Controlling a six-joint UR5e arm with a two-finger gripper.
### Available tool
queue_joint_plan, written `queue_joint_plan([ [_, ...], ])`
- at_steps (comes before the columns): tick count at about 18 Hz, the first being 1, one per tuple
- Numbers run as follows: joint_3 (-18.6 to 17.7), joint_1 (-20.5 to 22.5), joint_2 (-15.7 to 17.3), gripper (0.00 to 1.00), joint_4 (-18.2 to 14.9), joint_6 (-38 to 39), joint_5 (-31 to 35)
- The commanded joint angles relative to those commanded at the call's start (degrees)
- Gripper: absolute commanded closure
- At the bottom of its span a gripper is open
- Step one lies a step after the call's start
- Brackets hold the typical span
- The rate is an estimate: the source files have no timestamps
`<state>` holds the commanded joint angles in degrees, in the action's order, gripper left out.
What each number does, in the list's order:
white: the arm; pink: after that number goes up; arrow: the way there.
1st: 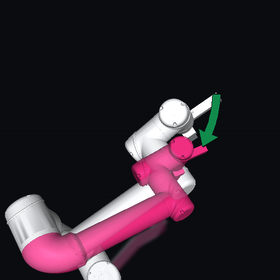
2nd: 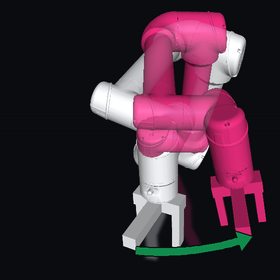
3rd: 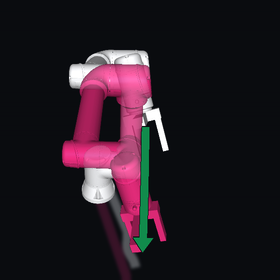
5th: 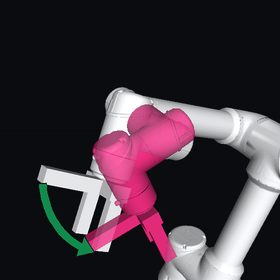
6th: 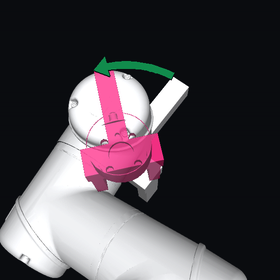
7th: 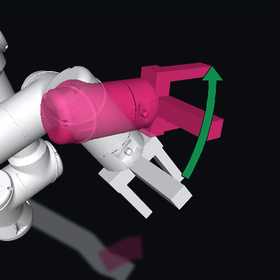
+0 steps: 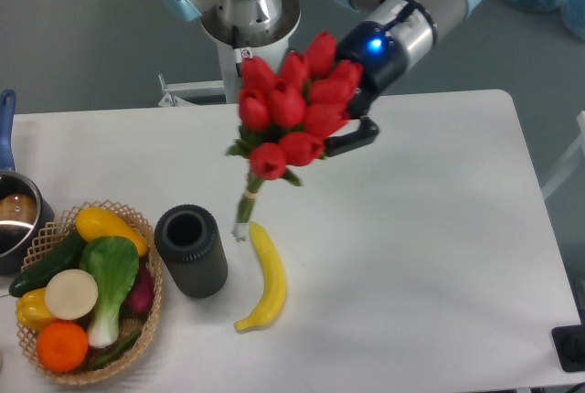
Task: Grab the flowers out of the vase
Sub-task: 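Lift the tulip bunch up out of the vase and away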
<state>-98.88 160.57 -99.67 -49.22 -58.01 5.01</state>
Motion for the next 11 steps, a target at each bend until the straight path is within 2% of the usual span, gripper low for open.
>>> queue_joint_plan([
  [2,0.4,0.4,-0.3,0.59,0.2,-0.7,0.2],
  [5,-0.5,2.0,-0.5,0.59,0.0,-5.6,1.6],
  [11,-0.6,2.0,-0.3,0.59,0.0,-6.7,4.3],
])
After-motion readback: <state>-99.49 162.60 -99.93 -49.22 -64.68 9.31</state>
